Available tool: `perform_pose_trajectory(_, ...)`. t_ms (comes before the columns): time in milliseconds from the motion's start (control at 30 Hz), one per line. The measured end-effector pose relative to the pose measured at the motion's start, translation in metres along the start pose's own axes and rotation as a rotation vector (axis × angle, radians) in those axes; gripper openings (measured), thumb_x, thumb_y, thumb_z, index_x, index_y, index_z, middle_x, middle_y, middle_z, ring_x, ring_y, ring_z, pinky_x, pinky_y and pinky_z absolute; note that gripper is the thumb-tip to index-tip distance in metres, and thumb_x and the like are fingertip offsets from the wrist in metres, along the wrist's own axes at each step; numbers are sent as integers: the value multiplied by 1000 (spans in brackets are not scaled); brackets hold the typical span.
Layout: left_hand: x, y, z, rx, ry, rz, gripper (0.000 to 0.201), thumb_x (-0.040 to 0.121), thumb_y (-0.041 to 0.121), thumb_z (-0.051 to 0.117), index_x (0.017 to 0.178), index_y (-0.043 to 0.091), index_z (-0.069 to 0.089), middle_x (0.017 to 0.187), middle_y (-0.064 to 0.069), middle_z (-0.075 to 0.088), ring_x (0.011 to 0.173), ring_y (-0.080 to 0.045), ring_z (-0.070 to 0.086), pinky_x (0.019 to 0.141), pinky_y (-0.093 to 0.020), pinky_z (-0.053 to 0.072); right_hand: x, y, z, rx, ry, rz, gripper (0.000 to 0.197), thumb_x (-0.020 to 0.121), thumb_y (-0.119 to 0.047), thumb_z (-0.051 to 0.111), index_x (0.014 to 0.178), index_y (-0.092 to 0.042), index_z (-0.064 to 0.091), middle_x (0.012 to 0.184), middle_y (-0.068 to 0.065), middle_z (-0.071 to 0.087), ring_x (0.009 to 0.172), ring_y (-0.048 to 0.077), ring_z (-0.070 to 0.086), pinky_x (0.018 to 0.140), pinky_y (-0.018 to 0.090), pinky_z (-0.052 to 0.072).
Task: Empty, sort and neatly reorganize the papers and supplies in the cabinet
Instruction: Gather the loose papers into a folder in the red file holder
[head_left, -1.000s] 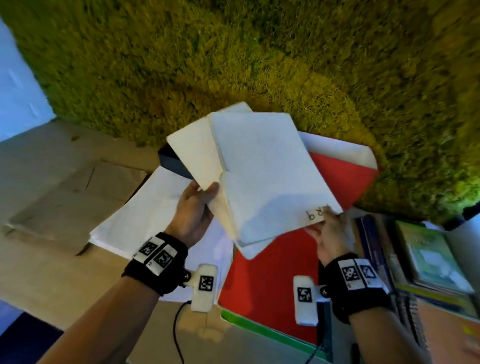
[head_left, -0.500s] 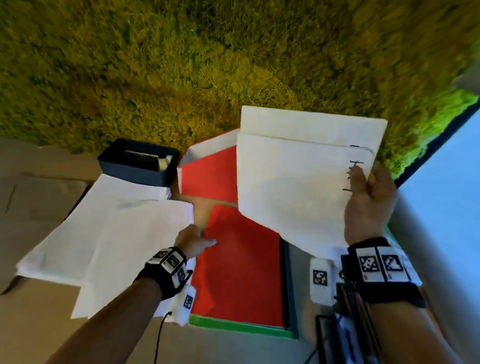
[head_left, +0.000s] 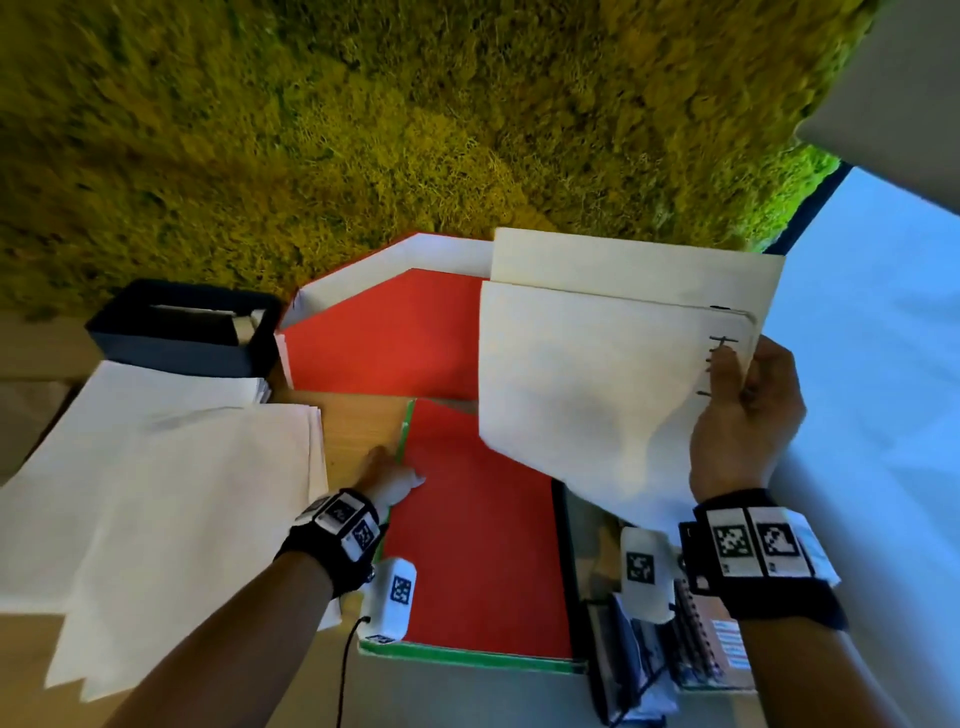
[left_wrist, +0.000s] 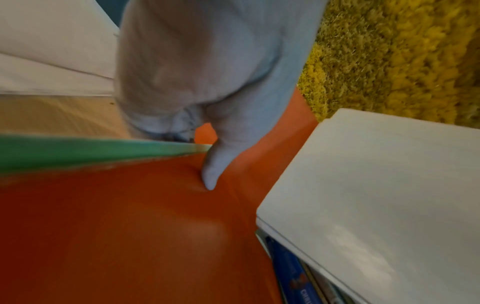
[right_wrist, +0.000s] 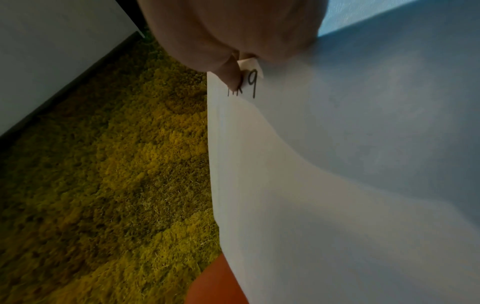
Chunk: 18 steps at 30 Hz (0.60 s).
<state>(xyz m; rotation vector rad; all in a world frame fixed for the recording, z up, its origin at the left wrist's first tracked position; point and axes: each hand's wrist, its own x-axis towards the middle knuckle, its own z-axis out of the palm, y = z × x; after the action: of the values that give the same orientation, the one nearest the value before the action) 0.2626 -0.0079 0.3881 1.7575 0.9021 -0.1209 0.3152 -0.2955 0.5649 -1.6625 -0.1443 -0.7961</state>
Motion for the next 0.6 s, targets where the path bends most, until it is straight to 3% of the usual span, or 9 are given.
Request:
perform_pose_trajectory(100,-8,17,-11,-102,73,155,22,77,5,78,91,4,61,84,-10,63,77,-26,60,61,-30,47,7,-6,-1,41,34,-31,21,92,-11,55,96,-32,55,89,-9,63,80,-2,59,74,20,48)
perform_pose_trajectory(167,-16,35,-27,-179,146,296,23,76,1,77,80,12,57,71,-3,56,69,-25,54,57,-29,40,12,-9,-2,53,48,-66,21,92,-11,55,97,-32,55,90,-12,62,81,-4,59,76,19,47)
perform_pose_trajectory(300,-51,68,-70,-126,379,571,20,74,10,80,88,16,67,70,2,58,65,-16,52,61,-30,41,21,-15,3,66,71,-154,16,91,-16,55,98,-31,54,88,-11,60,81,2,58,78,23,48)
perform_pose_trajectory(400,-73,77,-89,-187,414,670,21,74,12,81,86,22,68,76,2,65,72,-18,60,70,-34,49,30,-18,8,104,62,-207,9,93,-25,55,102,-26,57,92,-8,63,88,10,61,79,26,49)
perform_pose_trajectory(467,-83,74,-96,-189,452,717,20,75,12,80,89,20,69,83,-1,70,78,-20,66,74,-34,51,48,-11,5,99,-4,-195,15,96,-38,54,106,-28,58,95,-10,63,90,11,62,83,36,52)
perform_pose_trajectory(533,-91,69,-104,-195,488,755,19,76,9,80,90,15,69,85,-3,72,78,-18,67,72,-30,52,69,-7,0,24,-112,-175,27,95,-48,53,109,-25,59,93,-5,61,88,20,60,85,49,52)
perform_pose_trajectory(600,-96,63,-112,-288,485,733,19,76,4,79,90,8,68,80,-1,70,69,-7,64,65,-19,50,83,-9,-1,-12,-207,-184,28,95,-51,52,109,-29,61,92,-7,61,88,28,60,86,53,51)
